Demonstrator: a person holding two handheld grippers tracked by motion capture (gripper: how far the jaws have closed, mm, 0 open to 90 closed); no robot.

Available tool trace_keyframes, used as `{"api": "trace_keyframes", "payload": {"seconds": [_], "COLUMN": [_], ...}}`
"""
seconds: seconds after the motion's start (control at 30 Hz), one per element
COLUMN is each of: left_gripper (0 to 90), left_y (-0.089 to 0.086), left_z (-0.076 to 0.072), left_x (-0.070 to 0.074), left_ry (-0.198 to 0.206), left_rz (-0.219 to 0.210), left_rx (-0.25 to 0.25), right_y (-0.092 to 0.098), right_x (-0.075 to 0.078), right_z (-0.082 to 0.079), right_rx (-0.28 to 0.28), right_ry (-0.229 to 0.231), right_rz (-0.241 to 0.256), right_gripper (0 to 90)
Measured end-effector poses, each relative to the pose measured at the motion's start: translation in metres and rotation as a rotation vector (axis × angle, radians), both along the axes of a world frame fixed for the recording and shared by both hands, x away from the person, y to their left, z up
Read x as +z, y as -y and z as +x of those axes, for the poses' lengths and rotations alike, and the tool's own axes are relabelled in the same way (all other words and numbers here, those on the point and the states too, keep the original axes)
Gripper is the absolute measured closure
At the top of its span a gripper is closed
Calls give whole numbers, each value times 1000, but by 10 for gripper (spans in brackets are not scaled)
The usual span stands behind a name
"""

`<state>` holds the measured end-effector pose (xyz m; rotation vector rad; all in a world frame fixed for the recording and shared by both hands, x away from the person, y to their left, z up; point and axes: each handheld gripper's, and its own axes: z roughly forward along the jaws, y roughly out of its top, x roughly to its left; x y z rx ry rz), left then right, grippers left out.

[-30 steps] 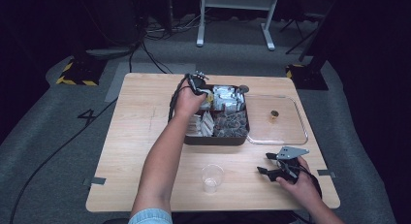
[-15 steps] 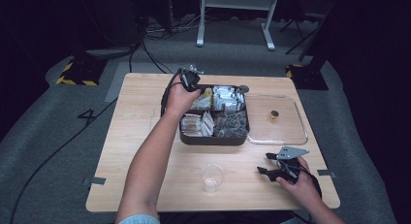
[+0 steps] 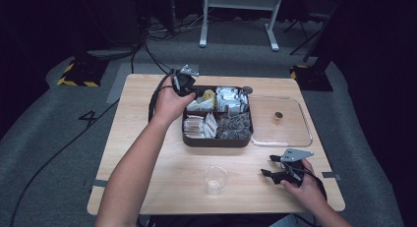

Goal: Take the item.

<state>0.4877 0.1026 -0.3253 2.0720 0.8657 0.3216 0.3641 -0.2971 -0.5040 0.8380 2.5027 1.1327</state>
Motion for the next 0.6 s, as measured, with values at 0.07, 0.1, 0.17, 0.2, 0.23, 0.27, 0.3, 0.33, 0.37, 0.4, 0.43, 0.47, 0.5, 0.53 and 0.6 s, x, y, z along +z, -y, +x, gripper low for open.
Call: {"api": "trace_keyframes", "payload": {"seconds": [0.07, 0.1, 0.17, 0.2, 0.23, 0.27, 0.3, 0.33, 0.37, 0.4, 0.43, 0.47, 0.5, 0.53, 0.6], "left_gripper": [900, 900, 900, 900, 900, 900, 900, 900, 900, 900, 900, 900, 900, 900, 900], "left_y": [-1, -1, -1, -1, -1, 1, 1, 2, 2, 2, 3, 3, 3, 4, 5], "left_z": [-10, -15, -27, -30, -30, -42, -42, -54, -54, -65, -70, -77, -77, -86, -95], "left_x": [2, 2, 4, 4, 4, 7, 7, 9, 9, 11, 12, 13, 13, 14, 14], "left_ry": [12, 14, 19, 25, 25, 28, 28, 39, 39, 43, 46, 47, 47, 50, 50], "left_rz": [10, 0, -10, -10, -10, -21, -21, -24, -24, -28, -29, -29, -29, -29, -35], "left_rx": [-17, -22, -48, -60, -60, -78, -78, -103, -103, -126, -135, -151, -151, -170, -182], "right_y": [0, 0, 0, 0, 0, 0, 0, 0, 0, 0, 0, 0, 0, 0, 0], "right_x": [0, 0, 0, 0, 0, 0, 0, 0, 0, 0, 0, 0, 0, 0, 0], "right_z": [0, 0, 0, 0, 0, 0, 0, 0, 0, 0, 0, 0, 0, 0, 0], "right_rx": [0, 0, 0, 0, 0, 0, 0, 0, 0, 0, 0, 0, 0, -1, -3], "right_ry": [-1, -1, -1, -1, -1, 0, 0, 0, 0, 0, 0, 0, 0, 0, 1], "right_rz": [0, 1, 0, 0, 0, 0, 0, 0, 0, 0, 0, 0, 0, -1, -1], "right_gripper": [296, 295, 296, 296, 296, 295, 296, 296, 296, 296, 296, 296, 297, 297, 299]}}
